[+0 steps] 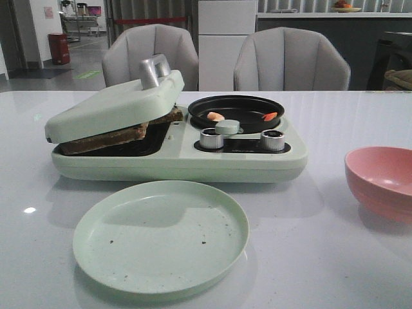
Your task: Make breakfast with bread and shrimp
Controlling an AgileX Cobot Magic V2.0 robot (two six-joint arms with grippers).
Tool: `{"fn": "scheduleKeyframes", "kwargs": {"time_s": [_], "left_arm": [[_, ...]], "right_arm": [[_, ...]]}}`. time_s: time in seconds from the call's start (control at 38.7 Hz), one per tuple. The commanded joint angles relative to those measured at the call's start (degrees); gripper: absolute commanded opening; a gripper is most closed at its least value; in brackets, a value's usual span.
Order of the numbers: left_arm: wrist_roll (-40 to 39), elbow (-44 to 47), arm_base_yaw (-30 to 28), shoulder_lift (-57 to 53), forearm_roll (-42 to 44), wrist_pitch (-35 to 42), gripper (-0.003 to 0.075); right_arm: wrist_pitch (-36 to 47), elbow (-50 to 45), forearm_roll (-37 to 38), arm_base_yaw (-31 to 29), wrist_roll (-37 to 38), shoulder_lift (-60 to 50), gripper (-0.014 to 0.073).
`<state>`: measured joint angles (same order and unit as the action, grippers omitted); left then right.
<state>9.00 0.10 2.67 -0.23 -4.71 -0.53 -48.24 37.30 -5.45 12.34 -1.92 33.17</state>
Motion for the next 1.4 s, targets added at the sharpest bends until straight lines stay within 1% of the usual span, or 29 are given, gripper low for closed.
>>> {"fn": "scheduleKeyframes", "kwargs": {"time_s": [0.0, 0.23, 0.26, 0.41, 0.49, 0.57, 0.72, 0.85, 0.9, 1.03, 1.14, 1.27, 1.37], "left_arm": [[-0.6, 0.4, 0.4, -1.1, -0.6, 5.2, 0.0101], [-0.6, 0.4, 0.4, -1.1, -0.6, 5.2, 0.0101], [-0.6, 0.4, 0.4, -1.1, -0.6, 5.2, 0.0101], [-0.6, 0.4, 0.4, -1.1, -0.6, 5.2, 0.0101], [-0.6, 0.4, 0.4, -1.1, -0.6, 5.2, 0.0101], [-0.6, 0.4, 0.4, -1.1, -0.6, 5.2, 0.0101], [-0.6, 0.4, 0.4, -1.1, -0.6, 5.2, 0.0101], [-0.6, 0.4, 0.4, -1.1, -0.6, 5.2, 0.0101], [-0.6, 0.4, 0.4, -1.1, -0.6, 5.2, 0.0101], [-0.6, 0.4, 0.4, -1.1, -0.6, 5.2, 0.0101], [-0.6, 0.4, 0.4, -1.1, -0.6, 5.2, 0.0101], [-0.6, 0.4, 0.4, -1.1, -0.6, 5.2, 0.0101], [-0.6, 0.4, 0.4, -1.1, -0.6, 5.2, 0.0101]], "right_arm": [[3.6, 1.8, 0.0, 0.1, -0.6, 0.0, 0.0015], [3.6, 1.8, 0.0, 0.1, -0.6, 0.0, 0.0015], [11.0, -5.0, 1.8, -3.5, -1.7, -10.2, 0.0015], [19.5, -13.5, 1.8, -10.0, -3.3, -20.0, 0.0015], [26.4, -20.5, 1.8, -14.4, -3.3, -27.1, 0.0015], [32.8, -26.2, 1.8, -17.3, -3.3, -32.0, 0.0015], [40.5, -32.7, 1.5, -18.6, -3.2, -35.2, 0.0015], [49.7, -38.3, 1.2, -18.6, -3.2, -35.1, 0.0015], [47.9, -37.9, 1.2, -18.6, -3.2, -35.1, 0.0015], [48.2, -37.9, 0.6, -18.4, -2.9, -35.1, 0.0015], [49.2, -37.9, -0.5, -17.0, -2.9, -35.1, 0.0015], [52.2, -37.9, -1.8, -16.8, -2.3, -35.1, 0.0015], [52.3, -37.9, -1.8, -16.6, -2.3, -35.1, 0.0015]]}}
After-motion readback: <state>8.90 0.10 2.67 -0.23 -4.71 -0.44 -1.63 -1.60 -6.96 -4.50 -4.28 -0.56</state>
